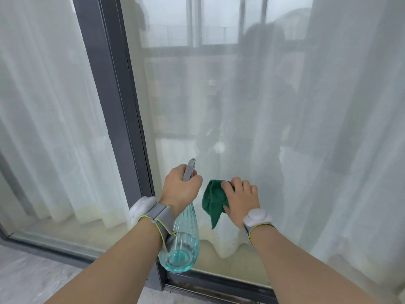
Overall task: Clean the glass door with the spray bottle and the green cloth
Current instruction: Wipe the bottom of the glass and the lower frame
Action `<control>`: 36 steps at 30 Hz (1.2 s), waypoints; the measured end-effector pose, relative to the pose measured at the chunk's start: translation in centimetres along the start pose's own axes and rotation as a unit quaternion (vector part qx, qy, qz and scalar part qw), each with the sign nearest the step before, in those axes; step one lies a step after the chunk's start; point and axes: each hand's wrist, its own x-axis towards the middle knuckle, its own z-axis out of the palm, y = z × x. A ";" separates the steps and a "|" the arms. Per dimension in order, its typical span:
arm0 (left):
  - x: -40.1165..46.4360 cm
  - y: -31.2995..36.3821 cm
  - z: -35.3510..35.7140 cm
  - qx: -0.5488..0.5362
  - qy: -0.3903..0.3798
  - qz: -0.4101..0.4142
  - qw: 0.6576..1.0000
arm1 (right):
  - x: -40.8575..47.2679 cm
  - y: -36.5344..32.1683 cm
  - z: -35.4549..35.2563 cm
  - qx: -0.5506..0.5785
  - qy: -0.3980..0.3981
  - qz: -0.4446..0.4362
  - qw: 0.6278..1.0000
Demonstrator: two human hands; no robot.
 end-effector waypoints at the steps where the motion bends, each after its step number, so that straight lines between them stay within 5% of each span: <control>1: 0.0 0.3 0.5 -0.002 -0.003 0.004 1.000 | -0.3 0.6 -0.5 0.010 -0.002 -0.009 1.000; 16: -3.7 9.3 13.7 -0.035 -0.141 0.040 0.989 | -6.7 12.1 -7.0 -0.008 0.050 0.029 0.998; 28: -3.3 8.8 14.5 0.020 -0.068 0.033 0.997 | -4.5 11.3 -4.9 -0.008 0.111 0.038 0.993; 33: -2.1 8.8 11.8 0.014 -0.057 0.041 0.997 | -0.6 13.7 -8.2 0.005 0.195 0.148 0.970; 36: -1.8 9.3 11.7 0.012 -0.038 0.048 0.998 | 0.5 14.0 -9.5 0.088 0.267 0.302 0.911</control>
